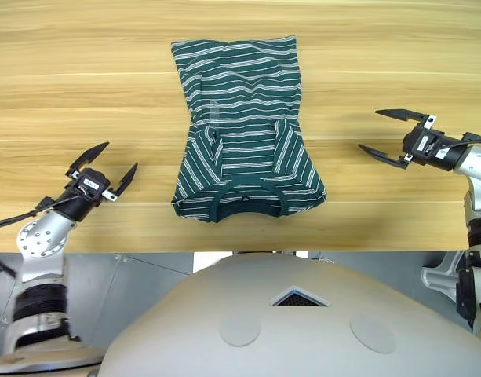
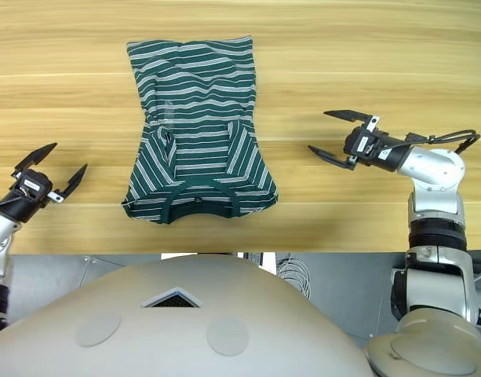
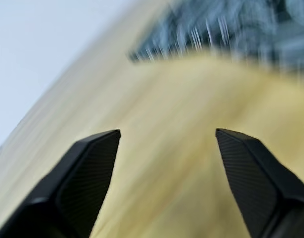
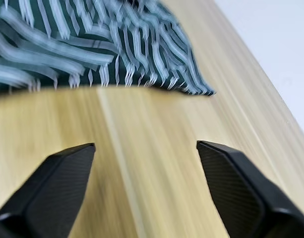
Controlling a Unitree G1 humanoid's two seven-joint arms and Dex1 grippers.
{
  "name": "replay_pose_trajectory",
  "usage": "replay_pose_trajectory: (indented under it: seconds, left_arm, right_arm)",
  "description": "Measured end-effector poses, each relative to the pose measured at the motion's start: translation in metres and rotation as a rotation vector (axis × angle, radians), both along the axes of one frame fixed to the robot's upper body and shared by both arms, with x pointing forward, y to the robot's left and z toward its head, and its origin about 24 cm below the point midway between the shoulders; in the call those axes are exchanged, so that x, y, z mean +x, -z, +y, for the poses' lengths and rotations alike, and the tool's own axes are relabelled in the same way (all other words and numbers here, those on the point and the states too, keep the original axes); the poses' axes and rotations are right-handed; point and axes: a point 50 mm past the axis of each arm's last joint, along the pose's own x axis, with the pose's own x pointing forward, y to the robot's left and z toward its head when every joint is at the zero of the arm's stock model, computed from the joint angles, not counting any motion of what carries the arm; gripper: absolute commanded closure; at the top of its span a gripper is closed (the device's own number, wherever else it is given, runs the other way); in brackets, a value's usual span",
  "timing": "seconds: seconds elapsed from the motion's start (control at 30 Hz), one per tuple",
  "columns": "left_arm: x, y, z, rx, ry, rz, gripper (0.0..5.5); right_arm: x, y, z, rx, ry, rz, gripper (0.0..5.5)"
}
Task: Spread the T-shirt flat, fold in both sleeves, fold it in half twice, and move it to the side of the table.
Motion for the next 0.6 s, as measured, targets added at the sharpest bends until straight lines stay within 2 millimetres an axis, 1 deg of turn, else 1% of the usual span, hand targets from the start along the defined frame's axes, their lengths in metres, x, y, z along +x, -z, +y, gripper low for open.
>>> replay_pose_trajectory:
  seconds: [0.03, 0.07, 0.1, 0.17, 0.2, 0.4, 0.5, 0.6]
  left_arm:
    - [0.003, -0.011, 0.006, 0.084, 0.07, -0.006, 1.45]
    - [0.004, -0.015, 0.007, 0.111, 0.102, -0.011, 1.45]
    - [0.004, -0.016, 0.004, 0.145, 0.165, 0.008, 1.45]
    - [0.001, -0.009, -0.006, 0.149, 0.245, 0.051, 1.45]
    - [0.0, -0.005, -0.018, 0.131, 0.305, 0.068, 1.45]
    - [0.006, -0.003, -0.05, 0.08, 0.46, 0.066, 1.45]
    - [0.011, -0.003, -0.059, 0.078, 0.498, 0.068, 1.45]
    - [0.018, -0.001, -0.065, 0.099, 0.539, 0.072, 1.45]
  right_arm:
    - [0.0, 0.004, 0.001, -0.065, -0.066, -0.005, 1.24]
    - [0.0, 0.006, 0.004, -0.086, -0.105, -0.016, 1.24]
    - [-0.001, 0.01, 0.01, -0.116, -0.186, -0.023, 1.24]
    - [-0.007, 0.015, 0.016, -0.132, -0.282, -0.02, 1.24]
    - [-0.009, 0.017, 0.02, -0.123, -0.326, -0.026, 1.24]
    - [-0.012, 0.021, 0.028, -0.105, -0.417, -0.06, 1.24]
    - [-0.009, 0.022, 0.035, -0.112, -0.463, -0.069, 1.24]
    - [-0.005, 0.024, 0.047, -0.095, -0.508, -0.091, 1.24]
